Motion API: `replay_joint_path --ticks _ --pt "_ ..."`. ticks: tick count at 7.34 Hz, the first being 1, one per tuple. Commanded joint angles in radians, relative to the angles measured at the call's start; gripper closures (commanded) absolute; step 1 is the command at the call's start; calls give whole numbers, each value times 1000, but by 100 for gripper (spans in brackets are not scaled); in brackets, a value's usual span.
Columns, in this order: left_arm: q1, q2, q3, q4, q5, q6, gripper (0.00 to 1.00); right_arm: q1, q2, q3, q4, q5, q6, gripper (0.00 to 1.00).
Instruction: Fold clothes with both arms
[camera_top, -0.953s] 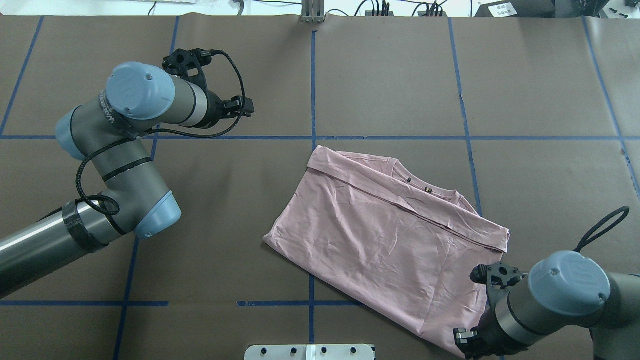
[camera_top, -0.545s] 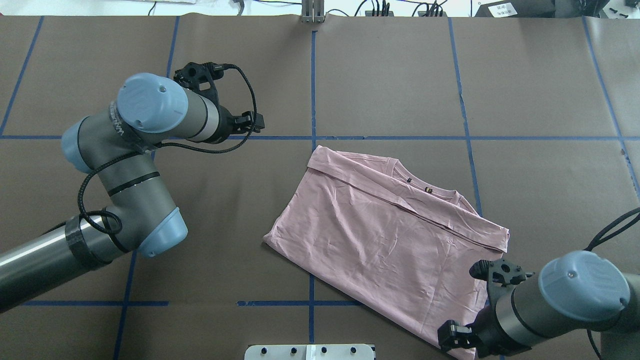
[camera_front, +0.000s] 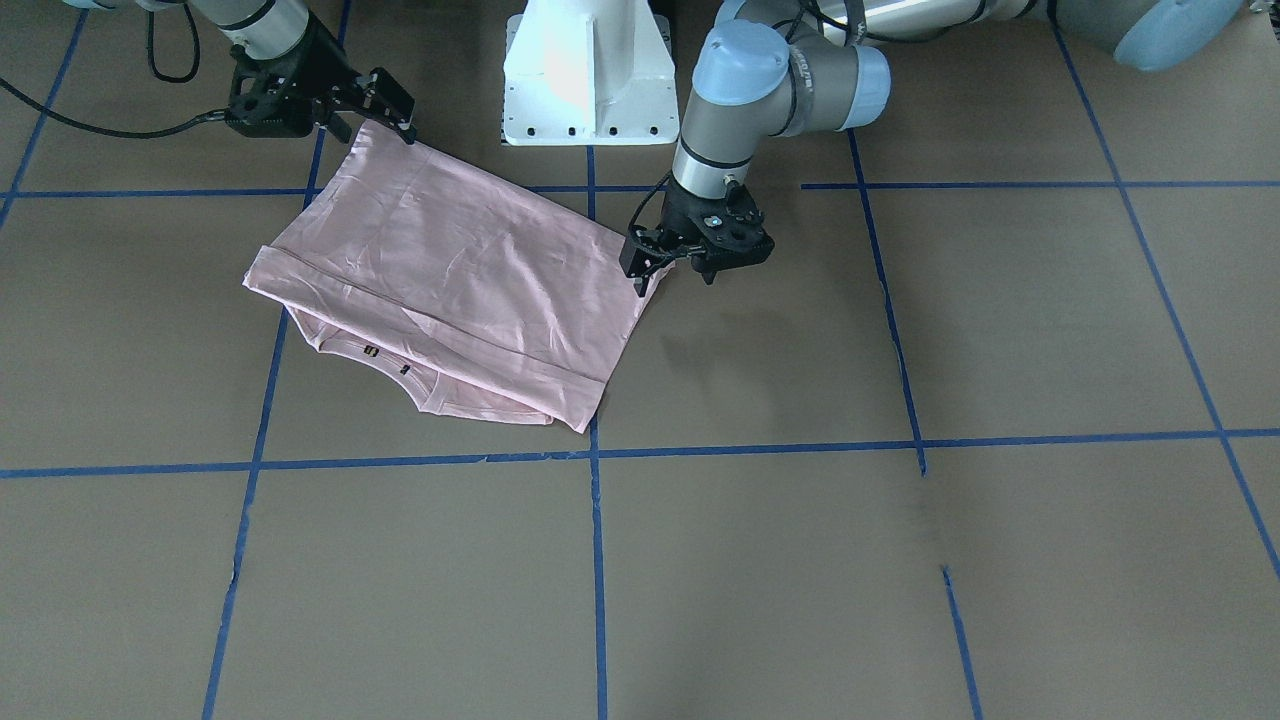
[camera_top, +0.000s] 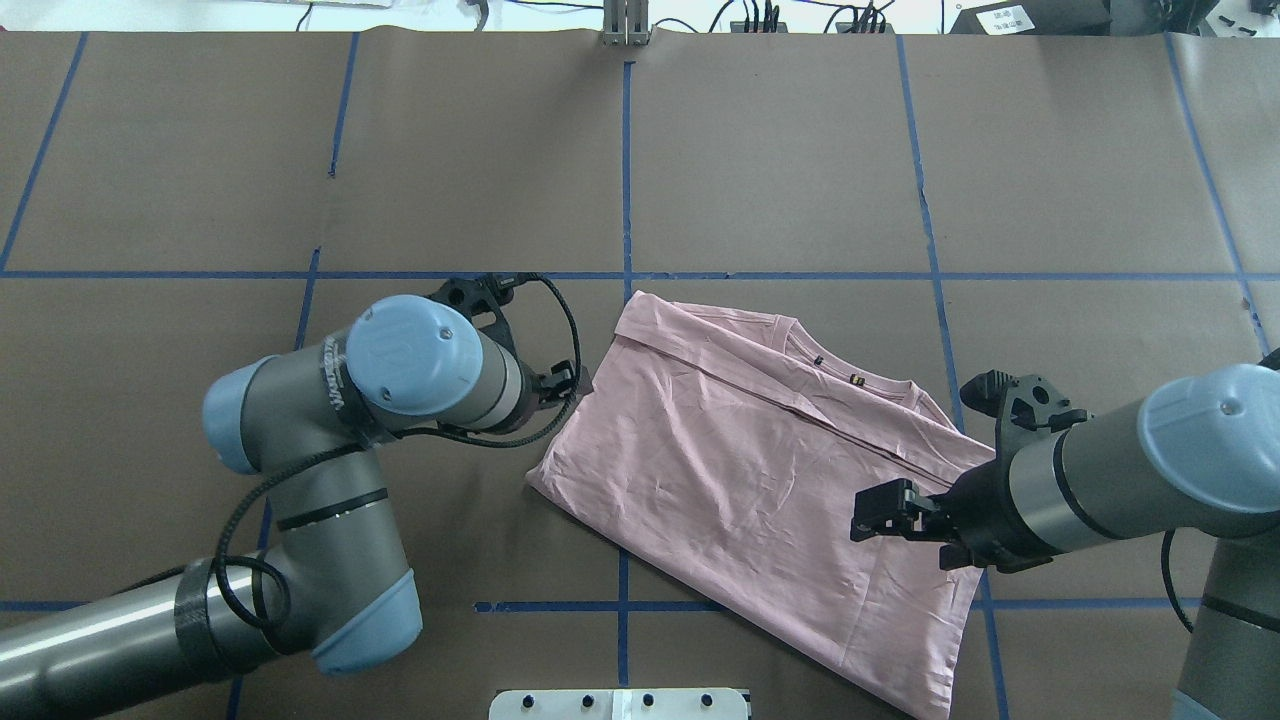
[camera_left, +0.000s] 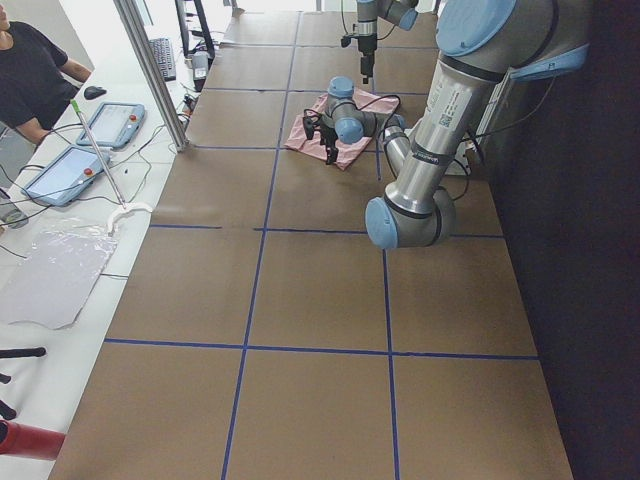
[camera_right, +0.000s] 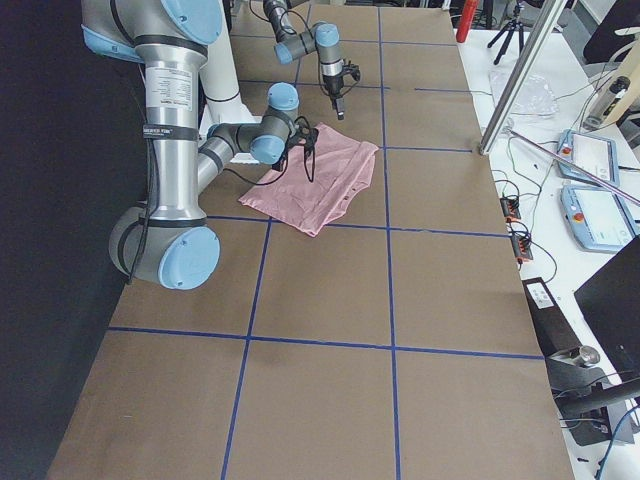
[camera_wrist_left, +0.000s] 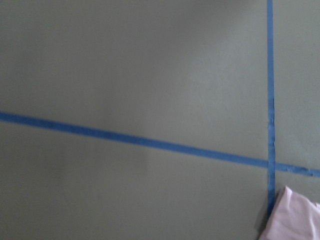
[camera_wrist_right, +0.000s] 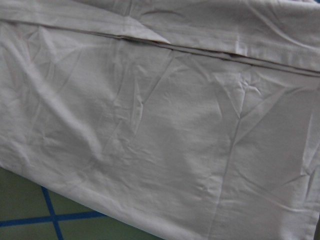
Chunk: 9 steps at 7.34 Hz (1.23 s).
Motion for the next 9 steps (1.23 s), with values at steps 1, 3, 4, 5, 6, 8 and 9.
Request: replay_joint_path --ticks 1,3,4,5,6,8,9 --pt "46 -36 13 91 38 -42 1 29 13 -4 -1 -3 -1 0" --pt "48 -33 16 91 39 -42 3 34 15 -4 -1 -3 -1 0" --pt "57 -24 17 91 42 -42 4 34 15 -4 -1 -3 -1 0" --pt "65 -24 23 91 42 -42 4 35 15 -4 -1 -3 -1 0" --pt "74 -22 23 93 42 -42 4 37 15 -4 0 -3 -1 0" --pt "80 -22 23 93 42 -42 7 38 15 -4 -1 -3 -1 0" --pt "82 -21 25 93 42 -42 13 38 15 -4 -1 -3 -1 0"
